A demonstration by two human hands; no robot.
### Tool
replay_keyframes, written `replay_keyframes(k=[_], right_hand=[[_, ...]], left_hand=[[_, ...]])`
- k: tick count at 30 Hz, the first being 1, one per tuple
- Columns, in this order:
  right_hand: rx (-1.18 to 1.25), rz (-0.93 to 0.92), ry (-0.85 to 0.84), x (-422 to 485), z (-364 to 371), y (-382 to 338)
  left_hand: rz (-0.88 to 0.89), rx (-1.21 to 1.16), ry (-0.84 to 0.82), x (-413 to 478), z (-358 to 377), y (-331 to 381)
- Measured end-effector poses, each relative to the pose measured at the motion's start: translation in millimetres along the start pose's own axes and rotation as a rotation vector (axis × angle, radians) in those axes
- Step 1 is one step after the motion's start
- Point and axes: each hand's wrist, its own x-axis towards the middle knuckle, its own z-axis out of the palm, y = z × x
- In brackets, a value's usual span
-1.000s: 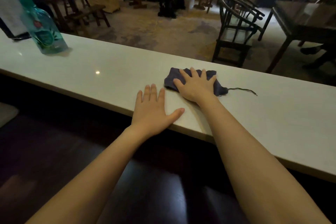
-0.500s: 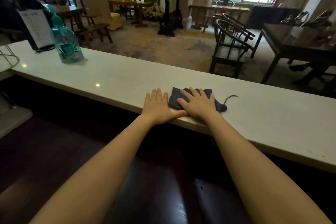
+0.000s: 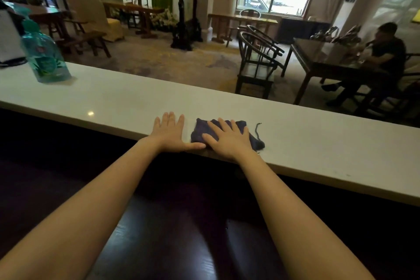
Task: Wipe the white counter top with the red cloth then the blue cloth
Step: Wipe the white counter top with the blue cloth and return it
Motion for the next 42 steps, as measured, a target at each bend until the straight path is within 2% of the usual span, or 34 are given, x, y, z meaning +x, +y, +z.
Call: replay_keyframes(k=[6,9,12,17,19,22,25,30,39,42], right_hand=[[-0.048,-0.058,0.000,-29.1,-8.9,38.9],[0.027,-0.075,-0.036,-52.9,-22.7,72.5],[-0.006,-0.075,-0.035,-84.5,-30.1,106.0],[0.127,-0.038,0.174,-138.0,-31.0,137.2],[0.191,0.031,0.266,-177.1,-38.2,163.4],[0.259,0.042,0.325,-212.7,-45.8,177.2],[0.258,0.194,0.366,-270.2,-48.0,220.3],[0.221,0.417,0.320,-354.7,-49.6,289.7],[0.182,0.606,0.137,-447.3,-28.8,408.4],[0.220,0.619,0.146,-469.1,-17.8,450.4]], left_hand=[[0.476,-0.155,-0.005,-18.0,-8.1,59.0],[0.513,-0.149,-0.073,-21.3,-1.0,98.2],[0.538,-0.062,0.036,-28.5,15.2,129.7],[0.582,-0.058,0.284,-46.3,35.7,184.4],[0.632,-0.080,0.319,-53.8,40.0,227.1],[0.712,-0.101,0.363,-60.5,42.6,257.6],[0.844,-0.130,0.288,-72.8,52.7,319.0],[0.912,-0.095,0.131,-93.1,82.6,415.5],[0.969,-0.055,-0.080,-115.5,156.2,556.2],[0.971,-0.043,-0.128,-117.0,184.6,599.2]])
